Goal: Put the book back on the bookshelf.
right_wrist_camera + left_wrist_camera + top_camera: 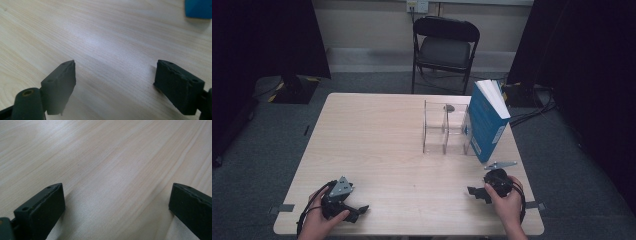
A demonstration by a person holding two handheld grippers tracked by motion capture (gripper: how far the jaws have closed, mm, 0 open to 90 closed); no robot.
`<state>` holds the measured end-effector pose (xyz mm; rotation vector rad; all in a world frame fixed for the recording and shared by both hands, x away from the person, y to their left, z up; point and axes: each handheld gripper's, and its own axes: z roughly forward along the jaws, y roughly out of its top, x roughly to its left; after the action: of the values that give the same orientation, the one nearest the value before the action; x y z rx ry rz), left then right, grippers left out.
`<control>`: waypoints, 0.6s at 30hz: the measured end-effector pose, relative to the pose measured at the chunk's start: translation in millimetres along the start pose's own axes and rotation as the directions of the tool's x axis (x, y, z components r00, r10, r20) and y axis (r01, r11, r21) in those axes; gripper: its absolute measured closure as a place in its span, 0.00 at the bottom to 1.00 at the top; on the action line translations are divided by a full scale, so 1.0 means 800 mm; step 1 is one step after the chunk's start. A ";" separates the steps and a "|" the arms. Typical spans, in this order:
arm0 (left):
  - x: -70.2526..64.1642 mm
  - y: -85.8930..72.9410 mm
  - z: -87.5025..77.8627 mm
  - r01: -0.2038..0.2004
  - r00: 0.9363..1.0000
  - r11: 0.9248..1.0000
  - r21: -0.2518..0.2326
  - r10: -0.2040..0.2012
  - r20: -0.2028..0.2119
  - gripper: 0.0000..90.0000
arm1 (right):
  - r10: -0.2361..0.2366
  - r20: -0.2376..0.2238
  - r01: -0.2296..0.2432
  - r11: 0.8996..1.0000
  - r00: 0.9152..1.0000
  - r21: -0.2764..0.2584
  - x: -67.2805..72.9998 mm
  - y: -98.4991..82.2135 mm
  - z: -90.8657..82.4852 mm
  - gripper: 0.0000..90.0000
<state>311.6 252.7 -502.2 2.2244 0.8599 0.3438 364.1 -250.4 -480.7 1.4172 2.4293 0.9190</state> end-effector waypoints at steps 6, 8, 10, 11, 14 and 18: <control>0.000 0.000 0.000 0.001 1.000 1.000 0.000 -0.001 0.000 0.00 | -0.083 0.080 0.089 0.993 0.993 -0.072 0.010 -0.014 0.006 0.17; 0.000 0.000 0.000 0.000 1.000 1.000 0.001 0.000 0.000 0.00 | -0.106 0.096 0.115 0.990 0.990 -0.087 0.011 -0.016 0.008 0.17; 0.000 0.000 0.000 0.000 1.000 1.000 0.001 0.000 0.000 0.00 | -0.102 0.104 0.115 0.985 0.989 -0.130 0.012 -0.024 0.010 0.15; 0.000 0.000 0.000 0.002 1.000 1.000 -0.001 -0.002 0.000 0.00 | -0.106 0.106 0.121 0.983 0.989 -0.142 0.012 -0.025 0.010 0.15; 0.000 0.000 0.000 0.000 1.000 1.000 0.000 0.000 0.000 0.00 | -0.101 0.105 0.118 0.979 0.989 -0.168 0.011 -0.029 0.011 0.15; 0.000 0.000 0.000 0.000 1.000 1.000 -0.001 0.000 0.000 0.00 | -0.115 0.096 0.130 0.977 0.989 -0.169 0.010 -0.029 0.011 0.15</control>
<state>311.5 252.6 -502.3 2.2235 0.8600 0.3439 346.7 -248.7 -500.1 1.2060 2.2823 0.9944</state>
